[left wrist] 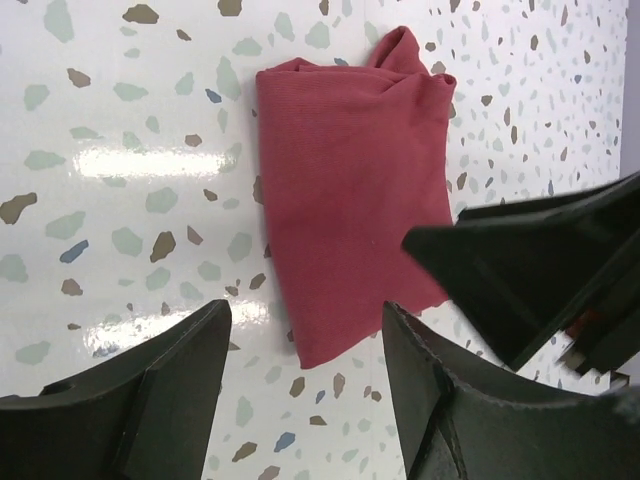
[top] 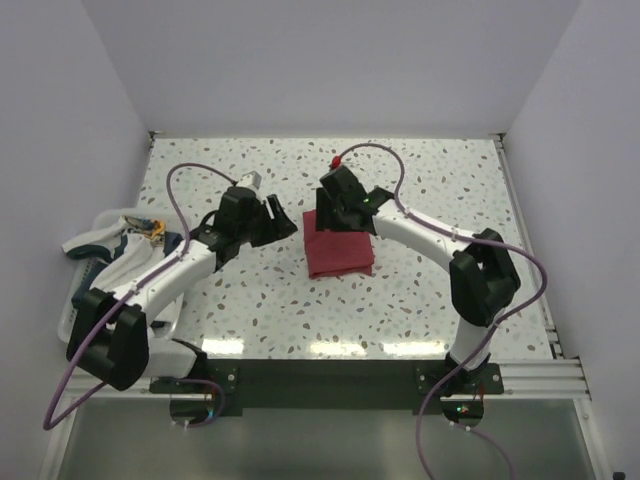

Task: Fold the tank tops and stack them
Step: Neatly place the folded tank top to the corner

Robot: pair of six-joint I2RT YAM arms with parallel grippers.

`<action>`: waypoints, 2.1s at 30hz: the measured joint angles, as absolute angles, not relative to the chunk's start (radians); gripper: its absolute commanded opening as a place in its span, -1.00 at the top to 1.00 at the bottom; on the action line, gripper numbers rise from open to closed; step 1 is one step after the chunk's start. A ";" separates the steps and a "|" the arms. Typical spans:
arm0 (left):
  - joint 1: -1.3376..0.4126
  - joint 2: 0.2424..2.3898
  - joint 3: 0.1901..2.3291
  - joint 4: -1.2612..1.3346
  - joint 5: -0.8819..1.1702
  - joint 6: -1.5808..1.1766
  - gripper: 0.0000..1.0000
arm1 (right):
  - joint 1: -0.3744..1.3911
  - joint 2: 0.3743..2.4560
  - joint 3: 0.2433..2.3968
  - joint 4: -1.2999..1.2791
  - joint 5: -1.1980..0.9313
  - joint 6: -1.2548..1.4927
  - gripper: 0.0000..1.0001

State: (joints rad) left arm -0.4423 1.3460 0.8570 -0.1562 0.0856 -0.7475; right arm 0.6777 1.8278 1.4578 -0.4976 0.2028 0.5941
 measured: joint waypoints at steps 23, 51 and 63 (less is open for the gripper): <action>-0.406 1.243 0.888 -0.252 0.122 -0.720 -0.37 | 0.823 1.847 1.343 -0.525 0.358 0.772 -0.44; -0.406 1.243 0.892 -0.273 0.180 -0.696 -0.36 | 0.400 2.049 1.507 -0.638 0.351 0.516 -0.65; -0.405 1.212 0.918 -0.326 0.223 -0.659 -0.36 | 0.144 2.222 1.784 -0.714 0.344 0.327 -0.66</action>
State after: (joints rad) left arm -0.4049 1.2121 0.9176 -0.3264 0.2234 -0.6590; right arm 0.1444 2.2219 1.7840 -0.7143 0.3443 0.3275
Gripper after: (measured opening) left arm 0.684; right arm 0.830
